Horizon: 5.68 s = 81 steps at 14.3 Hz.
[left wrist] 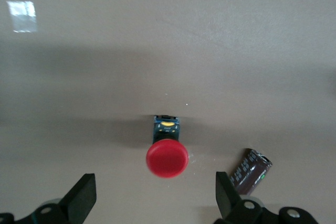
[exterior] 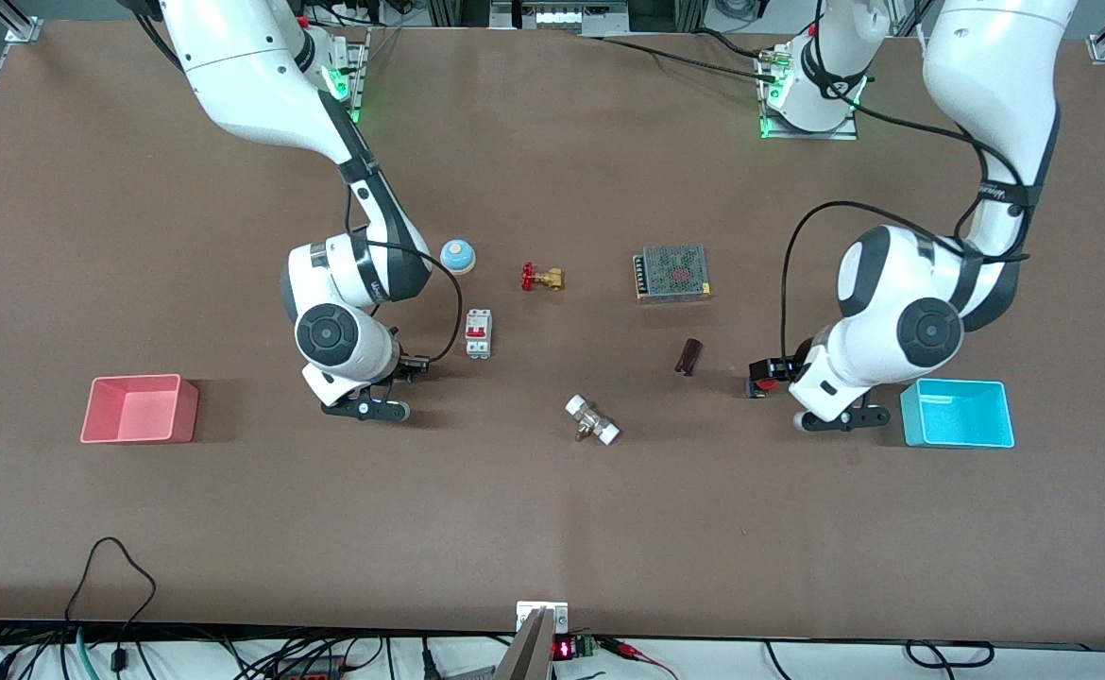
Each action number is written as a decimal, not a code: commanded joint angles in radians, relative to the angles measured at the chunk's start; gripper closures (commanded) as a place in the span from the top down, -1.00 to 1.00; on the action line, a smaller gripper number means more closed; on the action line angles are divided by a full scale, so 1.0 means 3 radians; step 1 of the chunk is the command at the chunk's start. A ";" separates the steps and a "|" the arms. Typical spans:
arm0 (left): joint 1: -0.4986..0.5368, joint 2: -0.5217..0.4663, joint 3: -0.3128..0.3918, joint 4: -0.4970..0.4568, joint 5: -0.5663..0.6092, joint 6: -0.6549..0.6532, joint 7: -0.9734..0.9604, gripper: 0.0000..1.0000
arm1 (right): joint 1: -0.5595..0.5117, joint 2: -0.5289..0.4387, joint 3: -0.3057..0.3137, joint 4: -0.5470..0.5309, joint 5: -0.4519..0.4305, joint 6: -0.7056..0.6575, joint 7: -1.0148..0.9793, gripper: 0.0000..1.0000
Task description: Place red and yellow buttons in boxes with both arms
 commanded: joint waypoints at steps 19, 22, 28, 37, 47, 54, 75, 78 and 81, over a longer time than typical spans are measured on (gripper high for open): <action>-0.0084 0.0019 0.0047 -0.0190 -0.0055 0.0330 -0.0212 -0.49 | -0.1363 -0.0252 -0.0131 0.0539 -0.0069 -0.0395 -0.2043 -0.18; -0.0002 -0.0139 0.0072 -0.0149 -0.0040 0.0106 -0.0176 -0.62 | -0.1573 -0.0222 -0.0131 0.0544 -0.0299 -0.0395 -0.2173 -0.18; 0.0427 -0.0232 0.0072 0.0387 -0.0004 -0.0488 0.0171 -0.76 | -0.1814 -0.0048 -0.0131 0.0555 -0.0484 -0.0359 -0.2178 -0.18; 0.1092 0.0116 0.0077 0.0731 0.0006 -0.0478 0.1286 -0.94 | -0.1911 0.0177 -0.0126 0.0590 -0.0463 -0.0160 -0.2183 -0.17; 0.1374 0.0489 0.0133 0.0864 0.0134 -0.0417 0.1818 -0.93 | -0.1978 0.0280 -0.0121 0.0585 -0.0427 -0.0104 -0.2244 -0.15; 0.1343 0.0576 0.0169 0.0884 0.0318 -0.0361 0.1854 0.19 | -0.2009 0.0275 -0.0115 0.0585 -0.0157 -0.0088 -0.2249 0.98; 0.0919 -0.1161 0.0073 0.0930 0.0420 -0.1730 0.1517 1.00 | -0.1390 -0.1428 -0.0105 0.0601 -0.0172 -0.1688 -0.1979 1.00; 0.0924 -0.1448 -0.0025 0.0874 0.0375 -0.1884 0.1369 1.00 | -0.1415 -0.1708 -0.0126 0.0591 -0.0207 -0.1975 -0.1851 1.00; 0.0929 -0.1652 -0.0117 0.0894 0.0207 -0.2042 0.1256 1.00 | -0.1400 -0.1913 -0.0116 0.0529 -0.0436 -0.2312 -0.1555 1.00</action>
